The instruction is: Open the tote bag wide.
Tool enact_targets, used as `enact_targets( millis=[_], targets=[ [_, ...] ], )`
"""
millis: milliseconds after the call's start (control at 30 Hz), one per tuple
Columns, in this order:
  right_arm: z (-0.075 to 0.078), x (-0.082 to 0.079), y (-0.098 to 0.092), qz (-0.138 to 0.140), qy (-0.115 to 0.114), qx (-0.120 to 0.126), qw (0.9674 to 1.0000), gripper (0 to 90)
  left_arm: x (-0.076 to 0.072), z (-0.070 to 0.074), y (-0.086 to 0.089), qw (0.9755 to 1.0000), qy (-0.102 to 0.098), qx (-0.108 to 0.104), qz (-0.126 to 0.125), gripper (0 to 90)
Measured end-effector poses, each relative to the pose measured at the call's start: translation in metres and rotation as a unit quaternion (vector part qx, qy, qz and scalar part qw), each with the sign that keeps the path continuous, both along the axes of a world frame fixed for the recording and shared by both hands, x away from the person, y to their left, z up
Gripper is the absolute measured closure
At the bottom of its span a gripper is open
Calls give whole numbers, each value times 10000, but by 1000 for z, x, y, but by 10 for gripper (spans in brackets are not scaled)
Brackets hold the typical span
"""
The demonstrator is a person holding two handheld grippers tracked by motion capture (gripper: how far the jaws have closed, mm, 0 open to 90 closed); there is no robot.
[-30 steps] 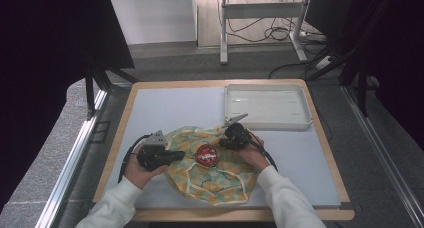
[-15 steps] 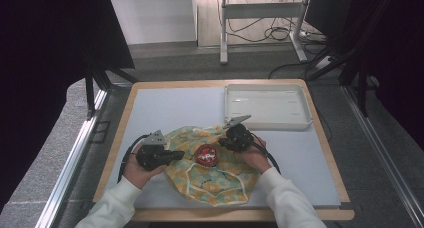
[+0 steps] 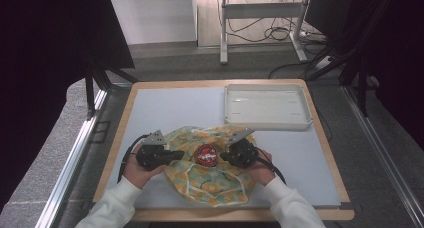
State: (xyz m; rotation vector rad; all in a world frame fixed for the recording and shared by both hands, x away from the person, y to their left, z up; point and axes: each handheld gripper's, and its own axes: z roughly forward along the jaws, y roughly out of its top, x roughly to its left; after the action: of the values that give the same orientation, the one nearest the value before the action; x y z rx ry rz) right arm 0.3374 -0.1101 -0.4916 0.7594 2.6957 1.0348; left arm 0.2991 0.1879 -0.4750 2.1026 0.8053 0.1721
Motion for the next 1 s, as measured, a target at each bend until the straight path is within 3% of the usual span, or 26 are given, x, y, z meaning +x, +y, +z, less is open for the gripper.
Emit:
enact_targets(
  millis=[267, 400, 700, 1000],
  targets=[
    [-13, -15, 9, 244, 209, -156, 9994, 889, 0, -1, -1, 10000, 27, 2, 12, 900],
    [-21, -25, 20, 494, 289, -271, 9980, 888, 0, -1, -1, 10000, 25, 10, 10, 900],
    [-26, -47, 30, 859, 512, -197, 9948, 889, 1, -2, 1, 10000, 29, 9, 22, 900],
    [-27, -58, 32, 1004, 487, -232, 9935, 889, 2, -3, 1, 10000, 44, 20, 23, 900]
  ],
)
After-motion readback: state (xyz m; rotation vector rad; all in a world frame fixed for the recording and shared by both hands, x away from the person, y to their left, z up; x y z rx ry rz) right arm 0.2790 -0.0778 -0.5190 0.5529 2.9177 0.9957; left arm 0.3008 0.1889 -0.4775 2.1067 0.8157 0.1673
